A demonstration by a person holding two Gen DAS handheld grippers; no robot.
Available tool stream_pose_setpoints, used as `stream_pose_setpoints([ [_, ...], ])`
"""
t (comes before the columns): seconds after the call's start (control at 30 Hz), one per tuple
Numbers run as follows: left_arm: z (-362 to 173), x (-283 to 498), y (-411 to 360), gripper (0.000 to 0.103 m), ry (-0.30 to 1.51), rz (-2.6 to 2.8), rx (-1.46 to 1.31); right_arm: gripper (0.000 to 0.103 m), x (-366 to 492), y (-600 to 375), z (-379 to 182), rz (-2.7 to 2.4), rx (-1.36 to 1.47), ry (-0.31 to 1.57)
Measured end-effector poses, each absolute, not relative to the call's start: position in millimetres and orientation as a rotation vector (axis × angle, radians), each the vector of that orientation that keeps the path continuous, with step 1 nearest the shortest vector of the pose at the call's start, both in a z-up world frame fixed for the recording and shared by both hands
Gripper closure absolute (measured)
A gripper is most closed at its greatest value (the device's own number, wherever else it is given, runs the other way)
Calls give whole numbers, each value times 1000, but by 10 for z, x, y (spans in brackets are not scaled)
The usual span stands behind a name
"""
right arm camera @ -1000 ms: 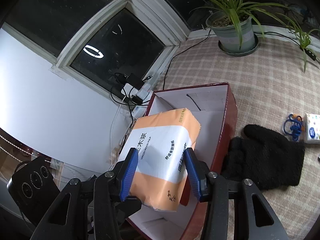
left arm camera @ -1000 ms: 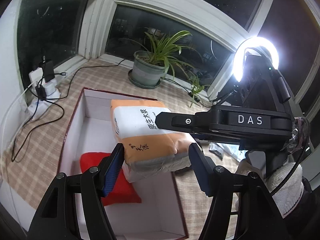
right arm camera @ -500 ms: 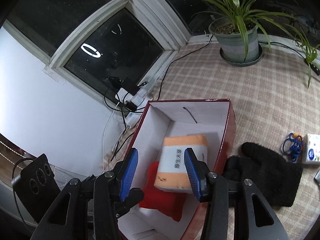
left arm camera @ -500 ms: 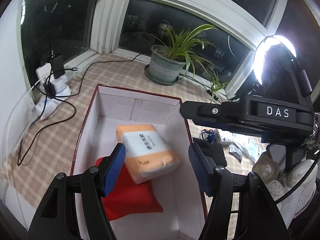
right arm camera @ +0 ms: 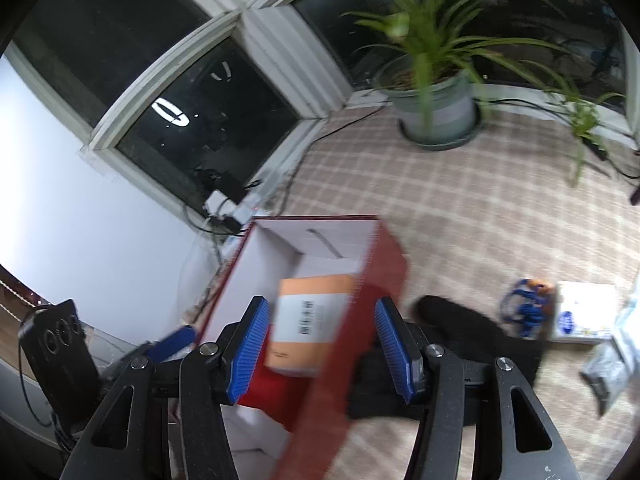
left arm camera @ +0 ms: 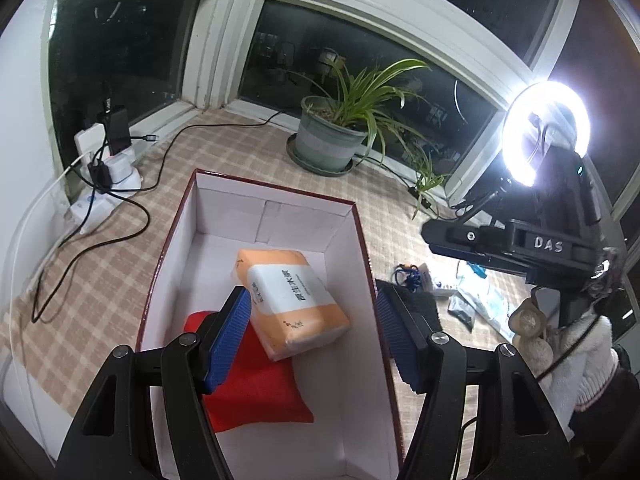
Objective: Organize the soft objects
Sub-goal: 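Move the right tool to the black glove and grasp its cuff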
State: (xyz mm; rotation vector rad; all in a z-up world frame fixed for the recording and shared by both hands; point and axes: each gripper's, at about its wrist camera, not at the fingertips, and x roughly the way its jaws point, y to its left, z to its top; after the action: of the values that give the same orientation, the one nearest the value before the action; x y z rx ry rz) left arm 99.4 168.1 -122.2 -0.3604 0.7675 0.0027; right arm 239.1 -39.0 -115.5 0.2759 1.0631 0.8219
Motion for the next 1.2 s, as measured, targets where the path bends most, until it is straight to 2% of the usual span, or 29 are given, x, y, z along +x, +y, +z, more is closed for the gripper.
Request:
stream_pose_setpoints([
  [0.1, -1204, 974, 1647, 39, 762, -5, -369, 51, 2483, -654, -1222, 796, 305, 1069],
  [0.3, -1145, 895, 1527, 39, 749, -24, -381, 38, 2566, -932, -1286, 775, 171, 1021],
  [0.8, -1075, 429, 1183, 39, 749, 24, -414, 38, 2741, -633, -1960, 954, -263, 1183],
  [1.2, -1120, 88, 936, 39, 777, 106, -479, 39, 2925, -246, -2283, 1068, -425, 1209],
])
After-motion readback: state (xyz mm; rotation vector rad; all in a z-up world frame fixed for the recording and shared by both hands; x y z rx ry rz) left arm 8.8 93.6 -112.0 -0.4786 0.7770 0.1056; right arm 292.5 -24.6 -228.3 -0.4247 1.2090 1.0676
